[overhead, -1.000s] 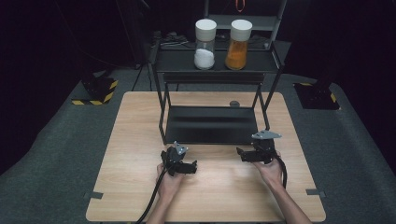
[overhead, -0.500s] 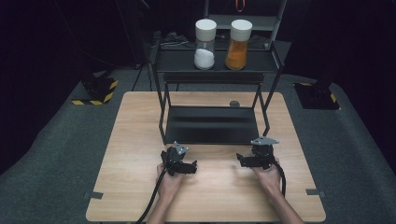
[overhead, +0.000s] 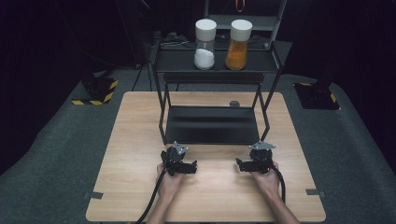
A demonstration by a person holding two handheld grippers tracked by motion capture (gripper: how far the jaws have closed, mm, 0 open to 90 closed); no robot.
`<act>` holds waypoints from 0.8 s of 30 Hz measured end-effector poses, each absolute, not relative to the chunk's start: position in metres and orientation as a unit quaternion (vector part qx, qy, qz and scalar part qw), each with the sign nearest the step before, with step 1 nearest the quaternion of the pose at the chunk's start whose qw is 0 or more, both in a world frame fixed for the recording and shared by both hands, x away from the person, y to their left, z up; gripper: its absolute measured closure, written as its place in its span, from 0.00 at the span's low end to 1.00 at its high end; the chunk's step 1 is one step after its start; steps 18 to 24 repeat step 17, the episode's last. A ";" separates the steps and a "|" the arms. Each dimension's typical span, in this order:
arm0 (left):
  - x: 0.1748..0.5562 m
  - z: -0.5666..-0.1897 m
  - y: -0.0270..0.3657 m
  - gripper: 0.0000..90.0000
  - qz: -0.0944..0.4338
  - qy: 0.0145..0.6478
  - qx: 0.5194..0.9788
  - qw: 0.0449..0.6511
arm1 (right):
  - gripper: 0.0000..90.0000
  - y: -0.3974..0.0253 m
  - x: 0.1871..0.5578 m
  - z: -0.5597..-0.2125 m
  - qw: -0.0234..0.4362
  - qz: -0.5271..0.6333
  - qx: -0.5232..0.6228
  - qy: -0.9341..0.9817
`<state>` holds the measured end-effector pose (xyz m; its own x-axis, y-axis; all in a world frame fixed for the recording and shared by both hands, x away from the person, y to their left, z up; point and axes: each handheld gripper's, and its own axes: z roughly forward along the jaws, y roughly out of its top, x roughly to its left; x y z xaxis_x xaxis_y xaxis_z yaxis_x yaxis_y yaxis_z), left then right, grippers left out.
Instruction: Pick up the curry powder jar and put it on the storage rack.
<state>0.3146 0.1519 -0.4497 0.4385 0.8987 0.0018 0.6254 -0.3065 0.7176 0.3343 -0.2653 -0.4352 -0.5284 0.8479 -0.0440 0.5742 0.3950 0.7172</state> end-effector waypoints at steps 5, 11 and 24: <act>0.315 -0.450 0.152 0.02 0.207 0.488 0.781 0.330 | 0.05 -0.262 0.337 -0.439 0.201 0.322 0.437 0.815; 0.315 -0.450 0.152 0.02 0.207 0.488 0.781 0.330 | 0.05 -0.268 0.334 -0.446 0.198 0.340 0.440 0.807; 0.315 -0.450 0.152 0.02 0.207 0.488 0.781 0.330 | 0.05 -0.269 0.335 -0.446 0.196 0.341 0.440 0.807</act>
